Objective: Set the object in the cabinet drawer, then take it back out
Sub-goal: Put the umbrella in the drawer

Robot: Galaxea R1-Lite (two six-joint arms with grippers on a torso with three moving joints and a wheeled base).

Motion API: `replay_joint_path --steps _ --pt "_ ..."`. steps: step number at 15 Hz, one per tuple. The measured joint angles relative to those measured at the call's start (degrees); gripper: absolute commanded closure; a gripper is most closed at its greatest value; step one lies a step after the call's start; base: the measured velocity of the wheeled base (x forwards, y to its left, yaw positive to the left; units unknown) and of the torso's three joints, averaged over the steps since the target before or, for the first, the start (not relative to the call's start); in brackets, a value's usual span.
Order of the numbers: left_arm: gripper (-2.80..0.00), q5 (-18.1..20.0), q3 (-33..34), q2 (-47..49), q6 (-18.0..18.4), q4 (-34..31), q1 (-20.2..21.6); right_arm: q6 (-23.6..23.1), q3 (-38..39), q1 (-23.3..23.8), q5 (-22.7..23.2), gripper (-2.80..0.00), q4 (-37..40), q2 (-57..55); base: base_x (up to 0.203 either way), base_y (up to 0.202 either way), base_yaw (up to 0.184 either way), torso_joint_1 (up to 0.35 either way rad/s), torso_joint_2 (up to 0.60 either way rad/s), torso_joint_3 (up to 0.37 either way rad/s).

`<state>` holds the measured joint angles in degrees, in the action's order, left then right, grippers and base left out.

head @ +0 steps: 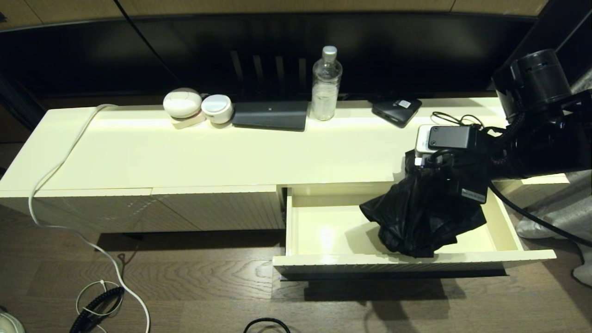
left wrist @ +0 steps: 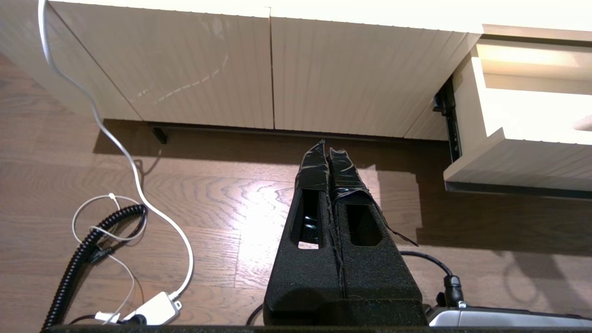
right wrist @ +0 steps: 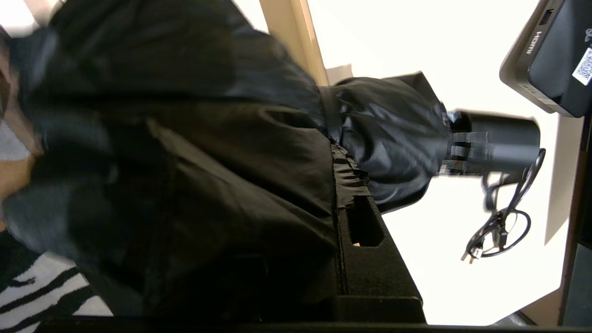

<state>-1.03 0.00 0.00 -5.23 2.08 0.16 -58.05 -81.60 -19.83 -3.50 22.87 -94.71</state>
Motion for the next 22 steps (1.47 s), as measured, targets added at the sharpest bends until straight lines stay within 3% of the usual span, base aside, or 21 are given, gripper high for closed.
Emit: replay_joint_path --steps 7,13,22 --pt "0.0 0.0 0.0 0.0 0.0 0.0 0.0 2.1 2.5 0.0 0.0 0.0 -1.4 -0.6 0.0 0.0 0.0 0.0 0.0 0.0" --pt "0.0 0.0 0.0 0.0 0.0 0.0 0.0 2.6 12.9 0.7 0.1 0.0 -16.8 -3.5 0.0 0.0 0.0 0.0 0.0 0.0" --pt "0.0 0.0 0.0 0.0 0.0 0.0 0.0 6.7 19.3 2.9 -0.1 0.0 -25.6 -8.8 0.0 0.0 0.0 0.0 0.0 0.0"
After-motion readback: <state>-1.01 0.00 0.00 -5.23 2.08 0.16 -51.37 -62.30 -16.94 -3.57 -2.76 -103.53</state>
